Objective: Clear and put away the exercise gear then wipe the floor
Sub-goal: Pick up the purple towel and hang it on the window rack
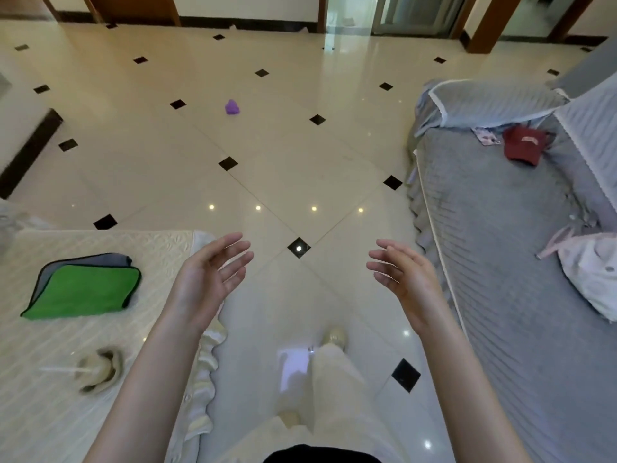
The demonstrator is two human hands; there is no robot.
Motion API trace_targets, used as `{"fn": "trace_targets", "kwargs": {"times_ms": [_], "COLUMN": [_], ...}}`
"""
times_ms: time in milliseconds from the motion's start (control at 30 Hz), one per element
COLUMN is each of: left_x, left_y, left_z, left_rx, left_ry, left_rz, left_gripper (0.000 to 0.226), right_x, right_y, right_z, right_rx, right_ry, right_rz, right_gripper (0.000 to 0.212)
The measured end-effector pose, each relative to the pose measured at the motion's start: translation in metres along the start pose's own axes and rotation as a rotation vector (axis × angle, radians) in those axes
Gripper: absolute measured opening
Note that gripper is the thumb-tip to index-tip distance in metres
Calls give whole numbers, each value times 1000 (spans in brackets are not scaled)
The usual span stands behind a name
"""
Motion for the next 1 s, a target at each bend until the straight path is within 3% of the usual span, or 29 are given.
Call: {"fn": "trace_targets", "kwargs": {"times_ms": [267,467,800,1000], "left_x": [130,205,332,445], "left_y": [61,75,118,186], "left_z": [59,92,97,103], "left_rx": [-46,-70,-148,-145], "left_ry": [111,202,288,246], "left_rz": [90,31,-45,-36], "left_gripper": [22,22,21,22], "right_x": [167,270,408,508], "right_y": [-73,-130,-157,-179], "right_z": [35,63,130,203], "right_rx": [-56,-85,-121,-136], "right_ry": [-100,-168,-208,-202], "right_rz": [-3,-11,57,59], "right_gripper": [19,21,20,19]}}
Point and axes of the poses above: each hand's wrist, its own x-axis towards the middle knuckle, its own z-axis out of the palm, y = z × x, the point moved 10 cm from there along x, towards the middle knuckle
